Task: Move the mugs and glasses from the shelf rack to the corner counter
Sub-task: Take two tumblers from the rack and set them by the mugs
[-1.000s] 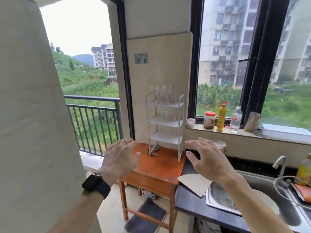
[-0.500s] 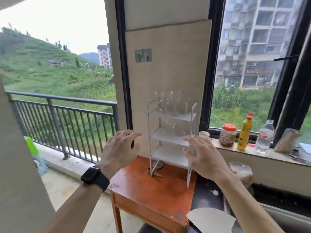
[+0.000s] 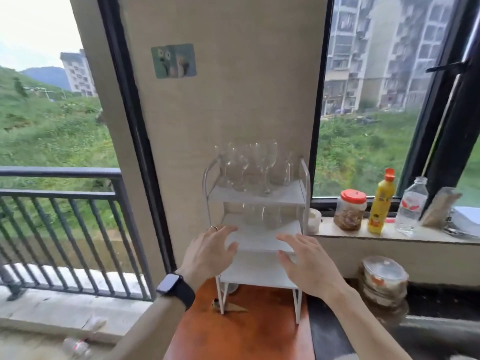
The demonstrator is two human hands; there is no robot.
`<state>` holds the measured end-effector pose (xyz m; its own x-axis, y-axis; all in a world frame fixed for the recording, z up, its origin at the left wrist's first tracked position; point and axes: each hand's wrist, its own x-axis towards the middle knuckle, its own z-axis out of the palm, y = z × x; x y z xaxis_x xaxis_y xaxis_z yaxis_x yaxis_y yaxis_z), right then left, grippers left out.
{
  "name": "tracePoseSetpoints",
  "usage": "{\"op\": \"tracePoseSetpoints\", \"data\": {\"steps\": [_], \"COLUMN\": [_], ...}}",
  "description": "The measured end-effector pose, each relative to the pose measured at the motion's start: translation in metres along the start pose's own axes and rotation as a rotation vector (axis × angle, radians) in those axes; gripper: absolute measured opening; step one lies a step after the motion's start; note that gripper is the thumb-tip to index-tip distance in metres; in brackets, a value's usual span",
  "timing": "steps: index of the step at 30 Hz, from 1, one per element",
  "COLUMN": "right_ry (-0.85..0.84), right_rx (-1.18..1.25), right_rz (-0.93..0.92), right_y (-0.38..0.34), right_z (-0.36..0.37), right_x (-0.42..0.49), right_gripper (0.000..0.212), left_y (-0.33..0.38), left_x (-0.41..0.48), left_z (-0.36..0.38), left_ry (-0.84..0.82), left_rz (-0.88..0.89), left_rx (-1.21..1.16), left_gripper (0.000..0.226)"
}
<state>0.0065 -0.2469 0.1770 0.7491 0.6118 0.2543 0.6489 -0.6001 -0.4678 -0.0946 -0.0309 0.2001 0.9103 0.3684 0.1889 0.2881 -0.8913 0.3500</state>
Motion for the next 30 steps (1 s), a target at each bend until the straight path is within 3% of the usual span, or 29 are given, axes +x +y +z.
{"op": "tracePoseSetpoints", "data": {"steps": [6,12,14,20,30], "right_ry": [-0.042,0.015,0.017,-0.005,0.079], "right_rx": [0.158,0.645,0.832,1.004,1.047], "right_rz": [0.194,0.426,0.479,0.52,0.447], "right_y": [0.012,0.012,0.015,0.017,0.029], "right_z": [0.05,0.084,0.092,0.101,0.103], "right_x": [0.033,0.079,0.099,0.139,0.123], "right_gripper": [0.045,0.031,0.038,0.066,0.044], "left_y": [-0.022,-0.023,-0.024,-0.029,-0.04], "left_x": [0.063,0.121,0.136,0.167,0.131], "left_z": [0.062,0.109,0.117,0.128,0.115], "left_ry": [-0.147,-0.142,-0.133,-0.124,0.037], "left_rz": [-0.032,-0.239,-0.252,-0.227,-0.148], "left_rx": [-0.438,-0.814,-0.886,-0.809,-0.716], "left_gripper": [0.049,0.054,0.054,0.04,0.03]}}
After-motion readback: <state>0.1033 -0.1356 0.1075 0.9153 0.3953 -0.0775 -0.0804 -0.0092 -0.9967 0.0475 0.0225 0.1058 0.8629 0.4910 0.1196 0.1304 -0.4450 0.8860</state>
